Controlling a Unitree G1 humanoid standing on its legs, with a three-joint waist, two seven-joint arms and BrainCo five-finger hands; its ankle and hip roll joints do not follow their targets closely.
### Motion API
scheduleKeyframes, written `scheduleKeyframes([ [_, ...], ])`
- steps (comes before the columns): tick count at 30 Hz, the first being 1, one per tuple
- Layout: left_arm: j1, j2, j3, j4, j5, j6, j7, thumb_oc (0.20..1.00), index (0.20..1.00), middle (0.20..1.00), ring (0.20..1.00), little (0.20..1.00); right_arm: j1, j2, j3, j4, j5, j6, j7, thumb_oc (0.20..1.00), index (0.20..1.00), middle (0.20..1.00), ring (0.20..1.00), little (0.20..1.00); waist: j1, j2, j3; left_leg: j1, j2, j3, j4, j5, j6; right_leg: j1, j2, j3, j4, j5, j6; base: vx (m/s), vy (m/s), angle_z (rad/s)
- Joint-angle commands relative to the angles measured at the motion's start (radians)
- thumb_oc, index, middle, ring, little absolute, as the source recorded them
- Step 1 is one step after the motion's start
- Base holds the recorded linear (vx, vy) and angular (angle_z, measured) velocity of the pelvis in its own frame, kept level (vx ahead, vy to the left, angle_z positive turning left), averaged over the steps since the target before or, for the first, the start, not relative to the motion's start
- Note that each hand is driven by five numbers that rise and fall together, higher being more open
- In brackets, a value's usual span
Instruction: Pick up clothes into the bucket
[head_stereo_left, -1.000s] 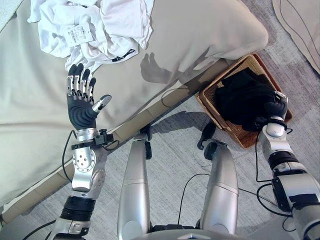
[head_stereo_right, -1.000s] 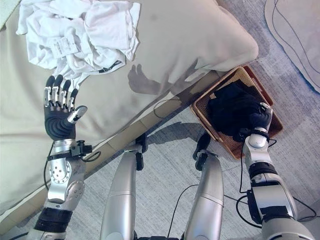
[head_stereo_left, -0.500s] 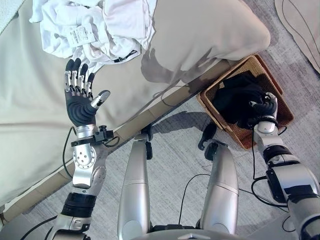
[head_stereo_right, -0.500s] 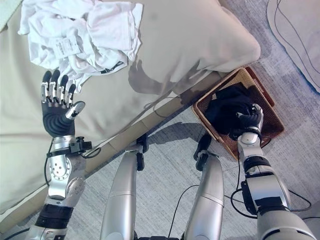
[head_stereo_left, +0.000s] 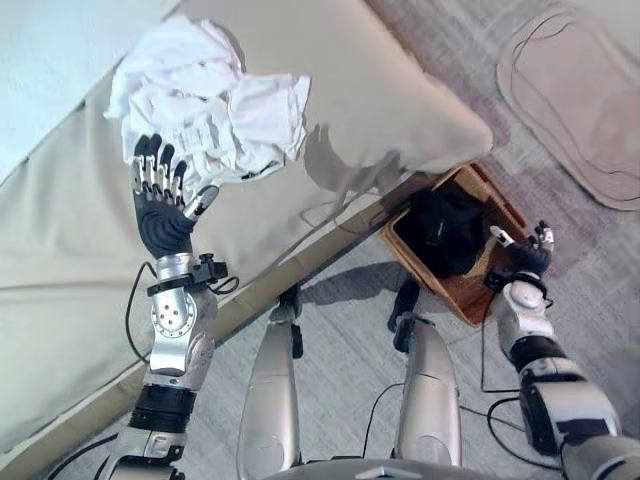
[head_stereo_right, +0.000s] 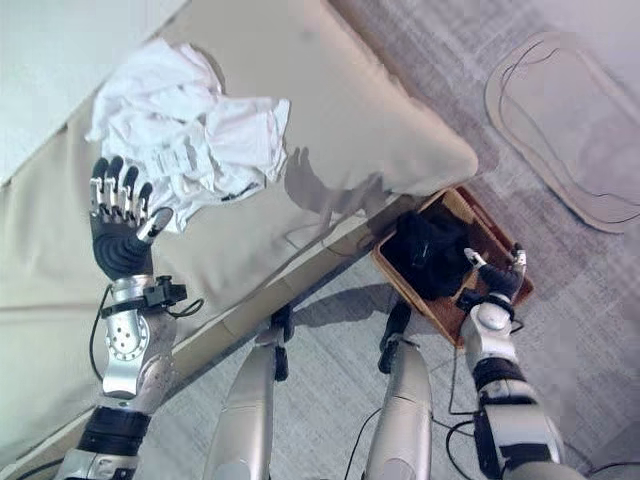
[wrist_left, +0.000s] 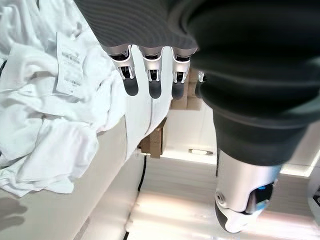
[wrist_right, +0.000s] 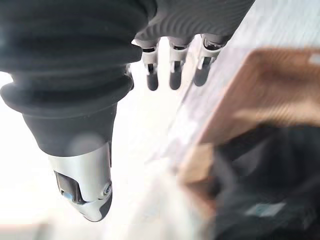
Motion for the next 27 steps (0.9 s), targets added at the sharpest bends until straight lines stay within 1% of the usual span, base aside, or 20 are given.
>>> scheduleKeyframes([
  [1, 0.017, 0.009, 0.064, 0.002, 0.091, -0.045, 0.012, 1.0, 1.0, 1.0, 1.0, 1.0, 0.053, 0.012, -0.004, -0.11, 0.107, -0.096, 0.083, 1.0, 1.0, 1.0, 1.0, 1.0, -0.022, -0.028, -0.036, 0.078, -0.021, 0.016, -0.058, -0.034, 0.007, 0.104, 0.01, -0.007, -0.231, 0.186, 0.077, 0.12, -0.004, -0.01],
  [5, 0.021, 0.013, 0.065, 0.065, 0.135, -0.03, 0.007, 1.0, 1.0, 1.0, 1.0, 1.0, 0.13, 0.03, 0.001, -0.25, 0.096, -0.108, 0.133, 1.0, 1.0, 1.0, 1.0, 1.0, -0.027, -0.041, -0.043, 0.186, -0.019, 0.022, -0.113, -0.024, 0.0, 0.223, 0.01, -0.032, -0.294, 0.2, 0.084, 0.08, 0.002, 0.02],
  [6, 0.021, 0.013, 0.065, 0.065, 0.135, -0.03, 0.007, 1.0, 1.0, 1.0, 1.0, 1.0, 0.131, 0.031, 0.001, -0.252, 0.096, -0.107, 0.132, 1.0, 1.0, 1.0, 1.0, 1.0, -0.029, -0.042, -0.041, 0.188, -0.021, 0.022, -0.118, -0.016, 0.001, 0.227, 0.009, -0.034, -0.301, 0.206, 0.083, 0.08, 0.015, 0.03],
  [7, 0.03, 0.022, 0.066, 0.086, 0.181, -0.021, 0.01, 1.0, 1.0, 1.0, 1.0, 1.0, 0.157, 0.036, 0.018, -0.288, 0.068, -0.102, 0.15, 1.0, 1.0, 1.0, 1.0, 1.0, -0.026, -0.046, -0.052, 0.236, -0.02, 0.023, -0.142, -0.014, -0.001, 0.279, 0.011, -0.04, -0.33, 0.211, 0.087, 0.09, 0.022, 0.03],
  [8, 0.034, 0.024, 0.069, 0.098, 0.198, -0.015, 0.014, 1.0, 1.0, 1.0, 1.0, 1.0, 0.168, 0.037, 0.034, -0.321, 0.047, -0.098, 0.16, 1.0, 1.0, 1.0, 1.0, 1.0, -0.023, -0.047, -0.055, 0.256, -0.018, 0.026, -0.148, -0.019, -0.003, 0.299, 0.014, -0.042, -0.337, 0.207, 0.089, 0.09, 0.022, 0.03],
  [9, 0.034, 0.024, 0.069, 0.098, 0.198, -0.015, 0.015, 1.0, 1.0, 1.0, 1.0, 1.0, 0.169, 0.038, 0.034, -0.323, 0.046, -0.097, 0.159, 1.0, 1.0, 1.0, 1.0, 1.0, -0.025, -0.049, -0.055, 0.256, -0.02, 0.026, -0.151, -0.013, -0.002, 0.3, 0.012, -0.043, -0.342, 0.213, 0.088, 0.1, 0.021, 0.0],
  [10, 0.041, 0.031, 0.075, 0.128, 0.243, -0.001, 0.026, 1.0, 1.0, 1.0, 1.0, 1.0, 0.191, 0.039, 0.067, -0.368, -0.002, -0.085, 0.173, 1.0, 1.0, 1.0, 1.0, 1.0, -0.017, -0.052, -0.067, 0.293, -0.016, 0.027, -0.162, -0.019, -0.003, 0.343, 0.015, -0.05, -0.355, 0.206, 0.091, 0.09, 0.019, -0.03],
  [13, 0.041, 0.044, 0.079, 0.165, 0.315, 0.02, 0.052, 1.0, 1.0, 1.0, 1.0, 1.0, 0.221, 0.051, 0.099, -0.405, -0.031, -0.072, 0.199, 1.0, 1.0, 1.0, 1.0, 1.0, -0.016, -0.056, -0.08, 0.336, -0.019, 0.029, -0.179, -0.014, 0.0, 0.392, 0.011, -0.059, -0.376, 0.21, 0.091, 0.1, 0.026, -0.02],
  [16, 0.024, 0.063, 0.086, 0.21, 0.417, 0.057, 0.107, 1.0, 1.0, 1.0, 1.0, 1.0, 0.239, 0.072, 0.133, -0.44, -0.044, -0.064, 0.218, 1.0, 1.0, 1.0, 1.0, 1.0, -0.014, -0.054, -0.089, 0.366, -0.02, 0.029, -0.181, -0.02, 0.003, 0.42, 0.009, -0.062, -0.376, 0.203, 0.092, 0.08, 0.04, 0.03],
  [19, -0.011, 0.089, 0.086, 0.284, 0.499, 0.091, 0.154, 1.0, 1.0, 1.0, 1.0, 1.0, 0.246, 0.083, 0.176, -0.46, -0.073, -0.056, 0.232, 1.0, 1.0, 1.0, 1.0, 1.0, -0.015, -0.055, -0.088, 0.374, -0.021, 0.032, -0.166, -0.03, 0.007, 0.427, 0.006, -0.058, -0.366, 0.195, 0.091, 0.04, 0.042, 0.0],
  [20, -0.032, 0.099, 0.086, 0.316, 0.519, 0.105, 0.171, 1.0, 1.0, 1.0, 1.0, 1.0, 0.243, 0.078, 0.199, -0.472, -0.105, -0.049, 0.229, 1.0, 1.0, 1.0, 1.0, 1.0, -0.017, -0.056, -0.082, 0.366, -0.021, 0.031, -0.147, -0.036, 0.009, 0.419, 0.005, -0.052, -0.357, 0.191, 0.09, -0.02, 0.044, 0.0],
  [22, -0.051, 0.105, 0.083, 0.336, 0.536, 0.114, 0.185, 1.0, 1.0, 1.0, 1.0, 1.0, 0.24, 0.075, 0.215, -0.478, -0.124, -0.045, 0.228, 1.0, 1.0, 1.0, 1.0, 1.0, -0.018, -0.057, -0.078, 0.358, -0.022, 0.03, -0.132, -0.041, 0.011, 0.413, 0.006, -0.048, -0.35, 0.188, 0.089, -0.02, 0.019, -0.01],
  [24, -0.109, 0.134, 0.074, 0.415, 0.599, 0.151, 0.224, 1.0, 1.0, 1.0, 1.0, 1.0, 0.226, 0.065, 0.256, -0.489, -0.148, -0.037, 0.234, 1.0, 1.0, 1.0, 1.0, 1.0, -0.025, -0.063, -0.054, 0.324, -0.02, 0.03, -0.081, -0.052, 0.014, 0.389, 0.005, -0.04, -0.332, 0.185, 0.085, -0.08, 0.035, -0.02],
  [27, -0.168, 0.177, 0.072, 0.488, 0.652, 0.184, 0.263, 1.0, 1.0, 1.0, 1.0, 1.0, 0.212, 0.044, 0.283, -0.532, -0.18, -0.037, 0.238, 1.0, 1.0, 1.0, 1.0, 1.0, -0.033, -0.073, -0.022, 0.267, -0.019, 0.027, -0.03, -0.061, 0.016, 0.343, 0.007, -0.031, -0.303, 0.178, 0.081, -0.08, 0.021, -0.02],
])
